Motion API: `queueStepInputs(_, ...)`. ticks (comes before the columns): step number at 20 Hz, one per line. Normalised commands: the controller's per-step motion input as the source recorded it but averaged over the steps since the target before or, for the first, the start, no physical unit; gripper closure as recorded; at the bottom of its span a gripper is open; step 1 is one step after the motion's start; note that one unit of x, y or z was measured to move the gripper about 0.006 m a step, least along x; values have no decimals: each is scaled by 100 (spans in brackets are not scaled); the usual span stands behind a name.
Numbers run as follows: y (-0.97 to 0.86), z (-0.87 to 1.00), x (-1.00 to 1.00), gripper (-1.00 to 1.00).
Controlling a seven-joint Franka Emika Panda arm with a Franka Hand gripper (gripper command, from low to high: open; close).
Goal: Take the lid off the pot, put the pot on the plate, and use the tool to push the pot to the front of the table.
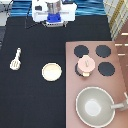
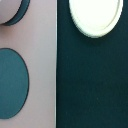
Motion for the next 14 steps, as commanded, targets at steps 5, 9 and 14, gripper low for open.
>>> queueStepInputs(5,29,24,37,-100)
queueStepInputs(9,59,64,68,-100)
queueStepInputs(14,59,79,80,-100)
